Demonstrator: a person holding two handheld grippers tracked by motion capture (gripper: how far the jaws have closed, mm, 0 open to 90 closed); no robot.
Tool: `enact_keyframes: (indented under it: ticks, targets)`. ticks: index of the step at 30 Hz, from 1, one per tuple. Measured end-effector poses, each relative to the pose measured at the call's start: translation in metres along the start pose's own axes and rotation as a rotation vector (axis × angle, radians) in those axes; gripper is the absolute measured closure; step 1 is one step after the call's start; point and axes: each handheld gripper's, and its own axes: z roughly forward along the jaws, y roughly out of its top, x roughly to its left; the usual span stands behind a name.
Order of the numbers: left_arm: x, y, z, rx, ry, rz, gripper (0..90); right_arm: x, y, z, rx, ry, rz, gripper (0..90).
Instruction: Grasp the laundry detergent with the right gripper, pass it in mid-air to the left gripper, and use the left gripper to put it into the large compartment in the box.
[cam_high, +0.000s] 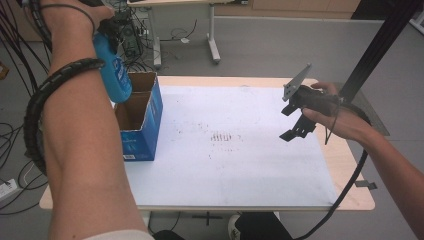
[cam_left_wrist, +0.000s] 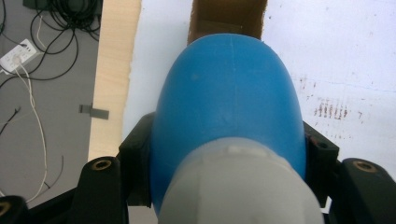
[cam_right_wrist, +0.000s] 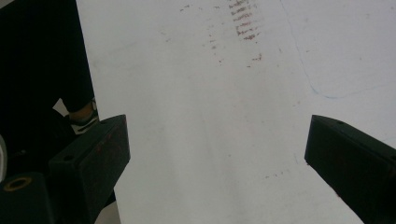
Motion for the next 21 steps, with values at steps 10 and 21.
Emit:
enact_keyframes:
  ticks: [10,21]
  targets:
    - [0.003,-0.003,0.022,0.014,-0.005,0.003,37.6,0.003,0.003,0.001,0.012,-0.001,-0.014,6.7]
    - [0.0,-0.005,0.048,0.026,-0.005,0.018,37.6,0.005,0.004,0.001,0.02,-0.007,-0.017,6.7]
